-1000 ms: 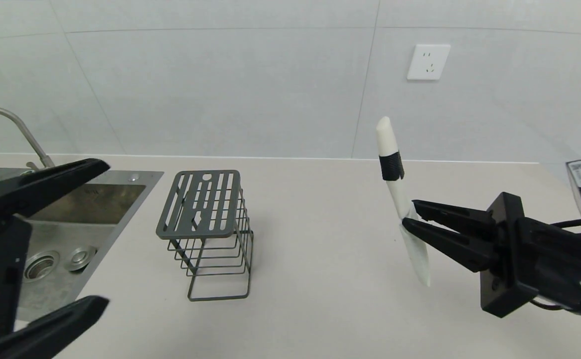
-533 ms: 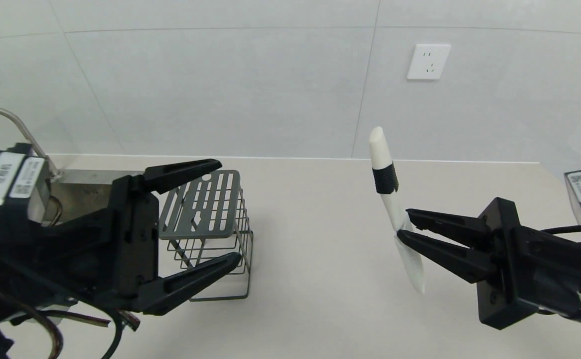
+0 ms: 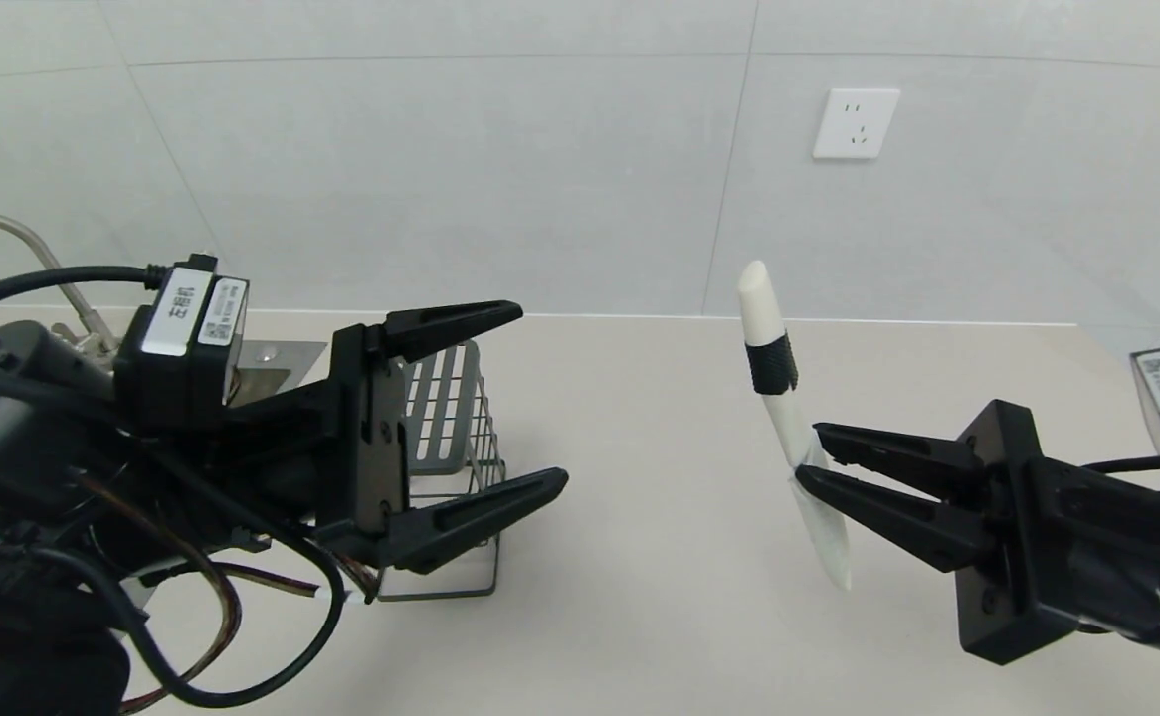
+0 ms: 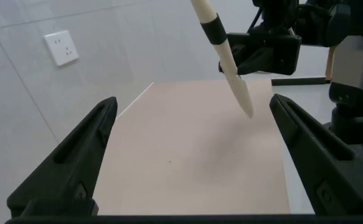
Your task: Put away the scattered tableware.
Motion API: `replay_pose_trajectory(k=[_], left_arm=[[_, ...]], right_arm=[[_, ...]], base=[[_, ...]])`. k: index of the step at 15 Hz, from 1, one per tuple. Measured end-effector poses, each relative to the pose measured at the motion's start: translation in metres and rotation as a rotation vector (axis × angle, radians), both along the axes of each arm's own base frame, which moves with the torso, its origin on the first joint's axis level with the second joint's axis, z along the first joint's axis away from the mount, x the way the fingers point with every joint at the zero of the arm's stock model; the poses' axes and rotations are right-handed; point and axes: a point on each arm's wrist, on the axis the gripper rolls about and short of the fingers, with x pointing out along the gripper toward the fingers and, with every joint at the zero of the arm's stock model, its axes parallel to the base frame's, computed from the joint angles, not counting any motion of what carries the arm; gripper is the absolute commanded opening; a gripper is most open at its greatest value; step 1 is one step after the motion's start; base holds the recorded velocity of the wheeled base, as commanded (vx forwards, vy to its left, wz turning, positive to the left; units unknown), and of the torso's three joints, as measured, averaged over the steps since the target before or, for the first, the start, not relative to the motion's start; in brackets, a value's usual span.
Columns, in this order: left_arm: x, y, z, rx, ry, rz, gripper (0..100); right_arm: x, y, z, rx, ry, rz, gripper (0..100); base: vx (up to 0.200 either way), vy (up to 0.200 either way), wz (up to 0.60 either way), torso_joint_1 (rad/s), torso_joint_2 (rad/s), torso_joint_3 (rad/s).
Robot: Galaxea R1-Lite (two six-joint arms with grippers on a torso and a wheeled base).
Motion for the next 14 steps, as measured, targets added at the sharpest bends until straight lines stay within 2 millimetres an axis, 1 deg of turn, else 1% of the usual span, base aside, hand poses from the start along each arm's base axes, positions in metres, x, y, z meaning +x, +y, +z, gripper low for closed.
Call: replay_pose_trajectory(k=[3, 7, 10, 14], left_arm=[[0.004, -0.018, 0.006, -0.026, 0.053, -0.072, 100], [0.015, -0.043, 0.014, -0.054, 0.041, -0.134, 100], [0.019, -0.061, 0.011, -0.058, 0.079, -0.183, 100], [0.03, -0.076, 0.012, -0.073, 0.095, -0.21, 100]], right_arm=[[-0.001, 0.0, 0.003, 0.024, -0.032, 0.0, 0], [0.0, -0.001, 0.004, 0.027, -0.035, -0.004, 0], [0.0, -0.002, 0.006, 0.038, -0.048, -0.006, 0], [-0.001, -0.001, 0.009, 0.054, -0.068, -0.001, 0]], base=[[0.0, 0.0, 0.0, 0.0, 0.0, 0.0], [0.0, 0.0, 0.0, 0.0, 0.0, 0.0], [0.0, 0.0, 0.0, 0.0, 0.0, 0.0], [0.0, 0.0, 0.0, 0.0, 0.0, 0.0]])
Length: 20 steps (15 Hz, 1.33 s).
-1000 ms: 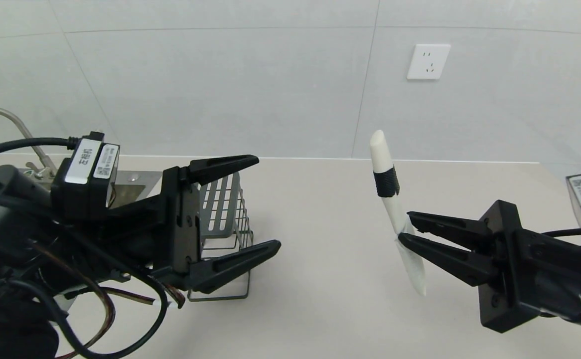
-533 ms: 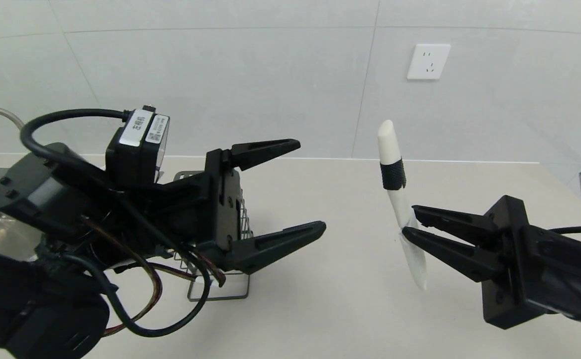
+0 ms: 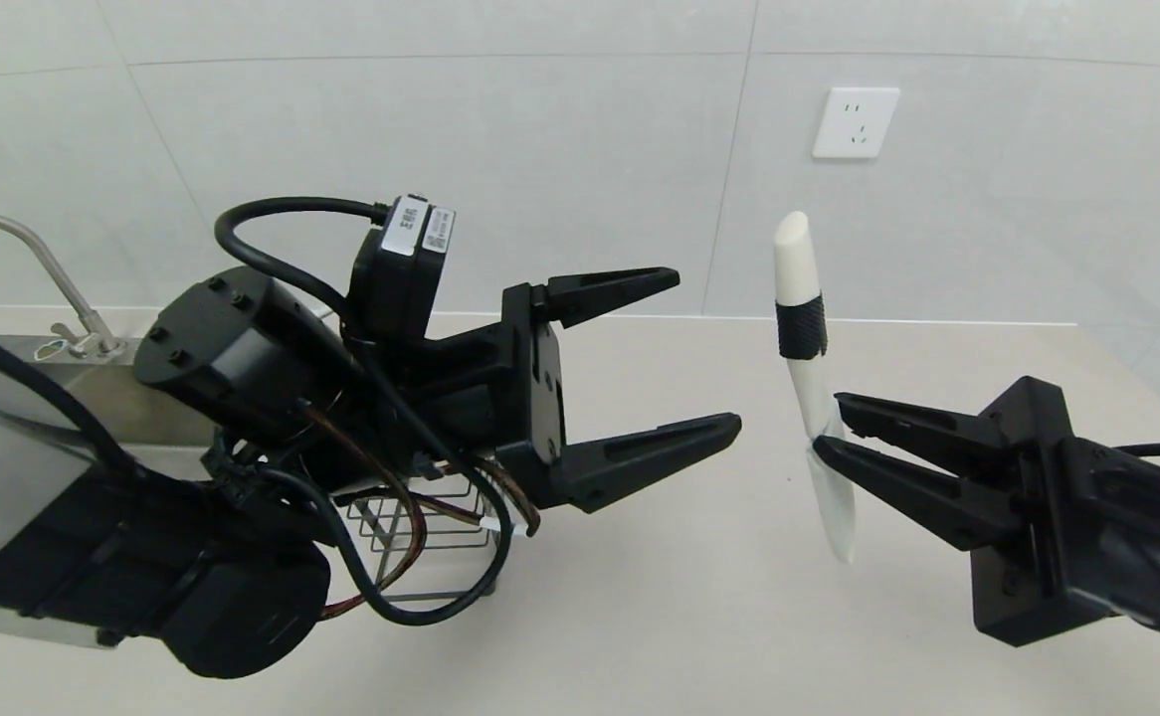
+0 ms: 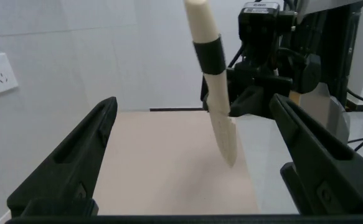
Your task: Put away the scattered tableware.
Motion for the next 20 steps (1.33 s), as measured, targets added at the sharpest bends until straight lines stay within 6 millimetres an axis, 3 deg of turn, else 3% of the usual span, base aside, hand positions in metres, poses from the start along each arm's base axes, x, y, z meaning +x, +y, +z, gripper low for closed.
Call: replay_pose_trajectory(k=[10, 19, 20], left_arm=[[0.002, -0.039, 0.006, -0.04, 0.022, -0.098, 100], [-0.011, -0.05, 0.007, -0.041, 0.027, -0.149, 100], [-0.012, -0.05, 0.007, -0.041, 0.03, -0.152, 0]], right_arm=[[-0.003, 0.004, -0.002, -0.002, -0.006, 0.023, 0], [-0.002, 0.005, -0.009, -0.002, -0.007, 0.025, 0], [-0.002, 0.005, -0.008, 0.001, -0.011, 0.025, 0]], base=[[0.0, 0.0, 0.0, 0.0, 0.0, 0.0], [0.0, 0.0, 0.0, 0.0, 0.0, 0.0], [0.0, 0.0, 0.0, 0.0, 0.0, 0.0]])
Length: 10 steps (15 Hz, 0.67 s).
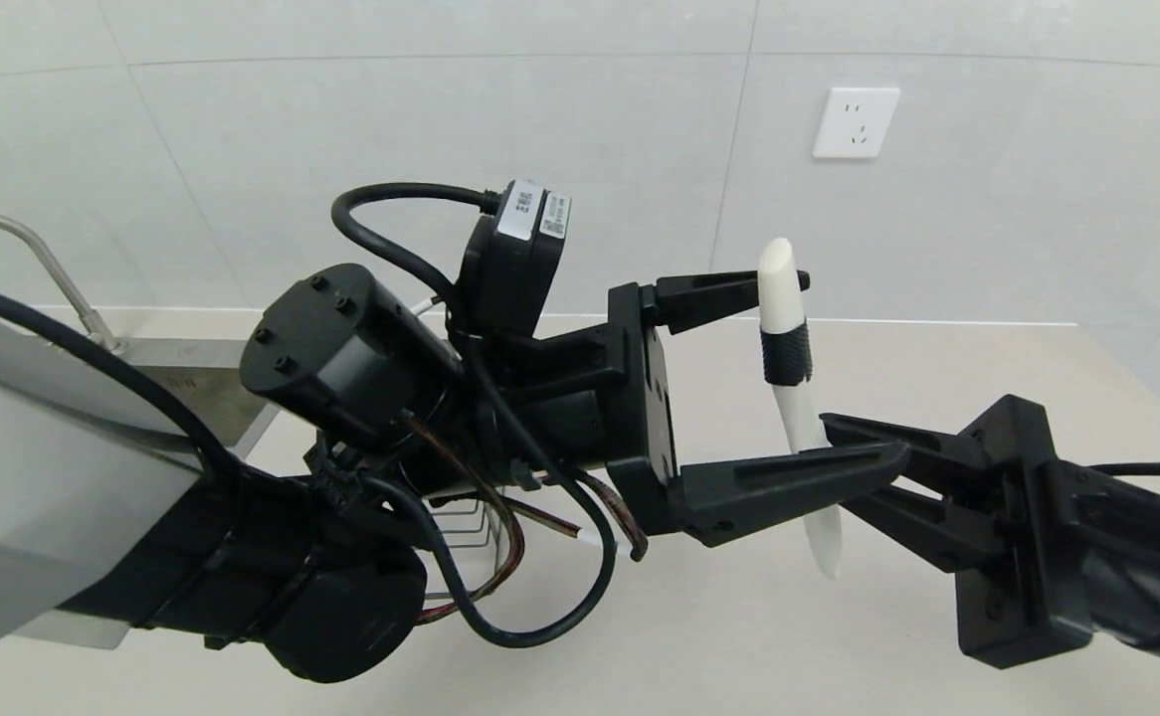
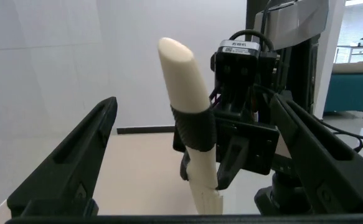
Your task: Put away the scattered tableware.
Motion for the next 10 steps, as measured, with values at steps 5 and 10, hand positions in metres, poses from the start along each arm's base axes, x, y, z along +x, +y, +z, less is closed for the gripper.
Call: replay_pose_trajectory(k=[5, 10], left_arm=[[-0.001, 0.001, 0.002, -0.006, -0.001, 0.001, 0], [0.002, 0.002, 0.006, -0.036, 0.016, 0.06, 0]], right_arm=[[0.005, 0.004, 0.013, 0.033, -0.049, 0.0, 0], [0.008, 0.006, 0.012, 0.02, -0.056, -0.005, 100]], base=[[0.0, 0.0, 0.0, 0.0, 0.0, 0.0], [0.0, 0.0, 0.0, 0.0, 0.0, 0.0]])
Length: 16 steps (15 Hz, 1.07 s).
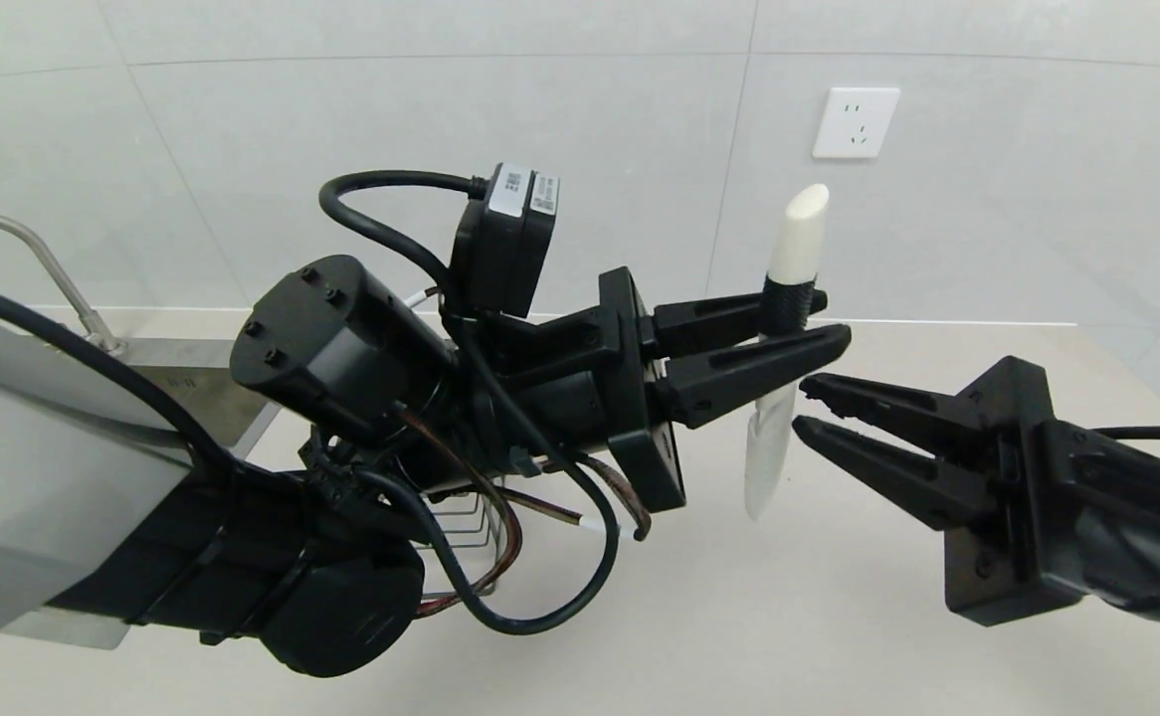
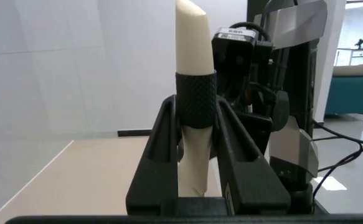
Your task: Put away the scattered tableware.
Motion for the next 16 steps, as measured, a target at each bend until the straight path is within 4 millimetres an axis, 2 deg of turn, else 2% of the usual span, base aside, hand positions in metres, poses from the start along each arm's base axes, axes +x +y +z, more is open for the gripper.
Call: replay_pose_trajectory(k=[2, 5, 8, 11, 16], left_arm=[[0.005, 0.002, 0.004, -0.037, 0.02, 0.073, 0], [0.02, 0.017, 0.011, -0.084, 0.03, 0.197, 0], [0.029, 0.04, 0.025, -0.095, 0.056, 0.315, 0], [0.023, 0.059, 0.037, -0.071, 0.089, 0.496, 0], [0.003, 0.078, 0.038, -0.077, 0.098, 0.692, 0]], right_arm=[[-0.001, -0.001, -0.004, -0.013, 0.009, -0.01, 100], [-0.006, -0.011, -0.011, -0.028, 0.03, -0.037, 100], [-0.018, -0.036, -0.013, -0.026, 0.026, -0.12, 100], [-0.032, -0.066, -0.014, -0.012, 0.01, -0.257, 100], [-0.065, -0.103, -0.014, 0.009, -0.026, -0.481, 100]], base=[[0.0, 0.0, 0.0, 0.0, 0.0, 0.0], [0.0, 0.0, 0.0, 0.0, 0.0, 0.0], [0.0, 0.0, 0.0, 0.0, 0.0, 0.0], [0.0, 0.0, 0.0, 0.0, 0.0, 0.0], [0.0, 0.0, 0.0, 0.0, 0.0, 0.0]])
